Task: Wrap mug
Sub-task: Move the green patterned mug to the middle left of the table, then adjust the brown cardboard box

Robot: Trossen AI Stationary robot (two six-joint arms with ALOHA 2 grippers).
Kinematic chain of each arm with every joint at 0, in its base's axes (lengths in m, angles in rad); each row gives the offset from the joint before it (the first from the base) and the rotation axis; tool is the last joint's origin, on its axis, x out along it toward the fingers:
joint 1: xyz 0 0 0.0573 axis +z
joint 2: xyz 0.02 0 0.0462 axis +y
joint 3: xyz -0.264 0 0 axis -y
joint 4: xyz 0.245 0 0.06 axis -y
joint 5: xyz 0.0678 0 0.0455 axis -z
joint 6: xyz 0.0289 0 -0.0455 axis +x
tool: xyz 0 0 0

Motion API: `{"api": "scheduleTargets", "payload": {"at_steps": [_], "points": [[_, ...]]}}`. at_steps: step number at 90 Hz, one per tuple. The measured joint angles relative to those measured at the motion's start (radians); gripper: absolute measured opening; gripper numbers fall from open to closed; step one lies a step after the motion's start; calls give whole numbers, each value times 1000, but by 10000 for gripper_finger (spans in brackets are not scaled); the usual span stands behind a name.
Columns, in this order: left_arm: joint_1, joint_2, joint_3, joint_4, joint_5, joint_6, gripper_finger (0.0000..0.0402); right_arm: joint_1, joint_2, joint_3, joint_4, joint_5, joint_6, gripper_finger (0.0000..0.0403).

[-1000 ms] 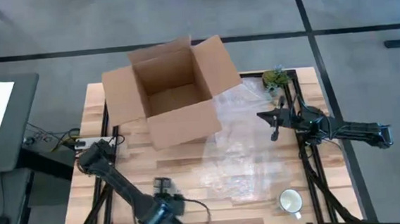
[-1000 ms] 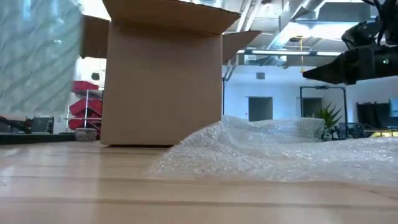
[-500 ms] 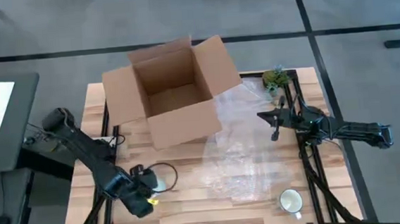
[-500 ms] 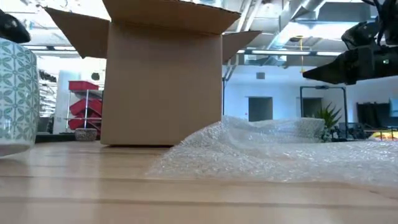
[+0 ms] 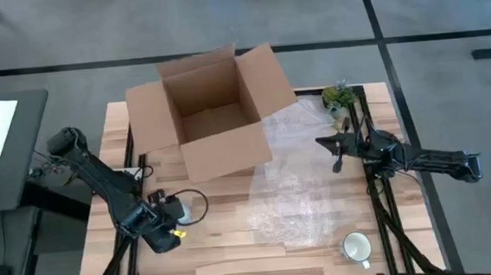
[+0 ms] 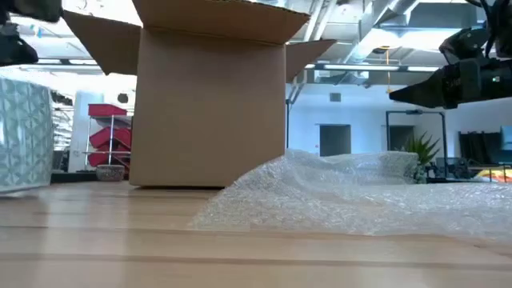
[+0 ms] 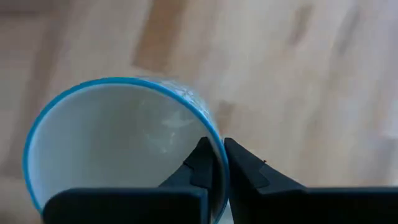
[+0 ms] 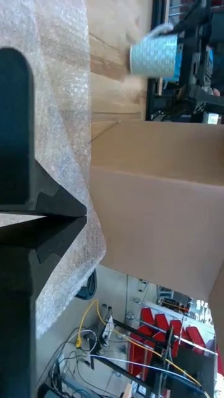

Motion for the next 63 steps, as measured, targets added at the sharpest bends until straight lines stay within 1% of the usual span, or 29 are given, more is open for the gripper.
{"api": "scheduleTargets", "payload": {"at_steps": [15,26,41,49,56,63], "points": [[31,-2,0,-3,-17,4,10,0,0,0,0,0,0,0],[55,-2,0,-1,-28,42,35,0,0,0,1,-1,12,0],[61,-2,1,13,-27,74,94,0,0,0,3,-8,237,0],[60,-7,3,16,2,83,122,0,0,0,15,-8,324,0],[59,-19,22,-4,53,88,137,0,0,0,12,-8,394,0],[59,-25,62,-43,74,91,142,0,0,0,3,-8,449,0]]}}
